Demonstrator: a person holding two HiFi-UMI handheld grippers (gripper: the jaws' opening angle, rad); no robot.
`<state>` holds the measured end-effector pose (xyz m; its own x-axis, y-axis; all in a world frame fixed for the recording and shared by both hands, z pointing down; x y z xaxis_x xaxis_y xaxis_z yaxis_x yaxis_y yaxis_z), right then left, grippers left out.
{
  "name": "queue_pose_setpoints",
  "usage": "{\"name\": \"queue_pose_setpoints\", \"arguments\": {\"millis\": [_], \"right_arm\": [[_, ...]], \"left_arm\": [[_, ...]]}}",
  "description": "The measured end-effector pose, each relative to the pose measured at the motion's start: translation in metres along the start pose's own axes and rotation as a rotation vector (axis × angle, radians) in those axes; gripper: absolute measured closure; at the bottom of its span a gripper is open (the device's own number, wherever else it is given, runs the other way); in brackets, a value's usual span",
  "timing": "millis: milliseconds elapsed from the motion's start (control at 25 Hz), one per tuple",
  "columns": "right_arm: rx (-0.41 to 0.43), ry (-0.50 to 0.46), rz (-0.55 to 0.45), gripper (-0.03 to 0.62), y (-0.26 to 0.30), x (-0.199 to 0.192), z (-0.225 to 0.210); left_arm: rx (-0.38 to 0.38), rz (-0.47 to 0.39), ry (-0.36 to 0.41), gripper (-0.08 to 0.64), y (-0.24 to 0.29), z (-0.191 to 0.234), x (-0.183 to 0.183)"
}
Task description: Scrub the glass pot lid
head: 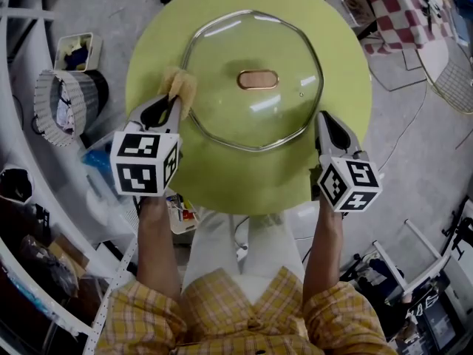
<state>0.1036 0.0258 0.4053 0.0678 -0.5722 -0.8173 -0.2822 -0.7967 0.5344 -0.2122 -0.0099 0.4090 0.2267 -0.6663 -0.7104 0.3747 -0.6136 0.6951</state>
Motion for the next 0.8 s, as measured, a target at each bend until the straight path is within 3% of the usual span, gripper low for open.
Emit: {"name": "queue_pose_setpoints", "arguments": {"millis": [480,800], "right_arm": [[0.077,-0.017,-0.105,0.584,-0.03,0.024,0.038],[0.125,-0.002,-0.151,0.583,-0.05,0.038,0.056]], "left_arm": [[0.049,-0.083,-0.002,0.526,-0.038,0.003,0.0],[0.072,-0.191,-0.005,0.526,-0.07,-0.006,0.013]]}}
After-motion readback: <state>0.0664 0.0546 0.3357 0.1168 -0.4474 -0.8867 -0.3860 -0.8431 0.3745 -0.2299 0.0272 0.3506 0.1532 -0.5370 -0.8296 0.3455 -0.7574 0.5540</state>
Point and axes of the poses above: the fingertips, and each gripper's own axes: y forward along the fingers, z to its left, x out of its top, the point moved 4 cm from there along -y, backward along the fingers, and after that the axes turned 11 degrees about -z, right-handed, at the moved point
